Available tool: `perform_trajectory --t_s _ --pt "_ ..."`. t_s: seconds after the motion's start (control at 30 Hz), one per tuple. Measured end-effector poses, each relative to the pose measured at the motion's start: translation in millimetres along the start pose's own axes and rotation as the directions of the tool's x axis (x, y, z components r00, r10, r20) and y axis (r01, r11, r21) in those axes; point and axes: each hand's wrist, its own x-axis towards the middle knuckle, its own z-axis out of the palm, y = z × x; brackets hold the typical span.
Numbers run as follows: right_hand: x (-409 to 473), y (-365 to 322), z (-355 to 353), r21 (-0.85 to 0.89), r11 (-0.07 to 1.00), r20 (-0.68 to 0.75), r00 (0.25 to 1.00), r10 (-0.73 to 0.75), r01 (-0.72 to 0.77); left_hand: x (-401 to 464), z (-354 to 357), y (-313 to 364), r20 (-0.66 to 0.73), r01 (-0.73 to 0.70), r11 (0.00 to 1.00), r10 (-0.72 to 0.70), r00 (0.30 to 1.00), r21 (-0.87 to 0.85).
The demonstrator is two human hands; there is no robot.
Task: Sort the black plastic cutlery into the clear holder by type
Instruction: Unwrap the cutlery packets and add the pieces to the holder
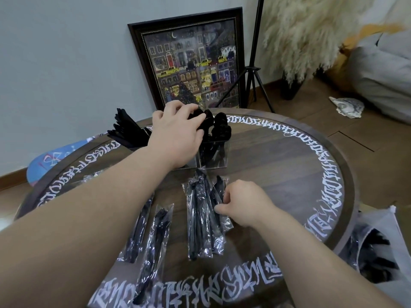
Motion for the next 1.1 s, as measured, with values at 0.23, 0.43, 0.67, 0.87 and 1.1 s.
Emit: perform_trajectory --t_s 0.23,0.43,0.67,0.87,1.1 --pt "-3.9 1.8 -6.4 0.049 0.999 -0.05 0.999 0.0 0.003 -21.3 1.5 -0.8 -0.067 0.022 1.0 -0.024 0.998 -0.021" --pt "-14.1 0.3 -24.1 0.22 0.976 -0.209 0.977 0.053 -0.005 -63.4 -3.1 9.2 -0.166 0.059 0.983 -0.088 0.982 -0.171" --pt "-28.0 0.0 -31.8 0.338 0.939 -0.313 0.949 0.049 0.063 -116.7 2.6 22.8 0.049 0.24 0.936 -0.235 0.971 -0.257" --pt "-36.6 -4.1 -28.6 0.624 0.768 -0.244 0.969 0.02 0.142 -129.8 5.9 23.2 0.18 0.447 0.689 -0.426 0.887 -0.571" --pt "-33.3 -13.3 -24.5 0.709 0.679 -0.214 0.975 -0.052 0.191 -123.1 -1.7 27.5 0.405 0.507 0.151 -0.431 0.806 -0.849"
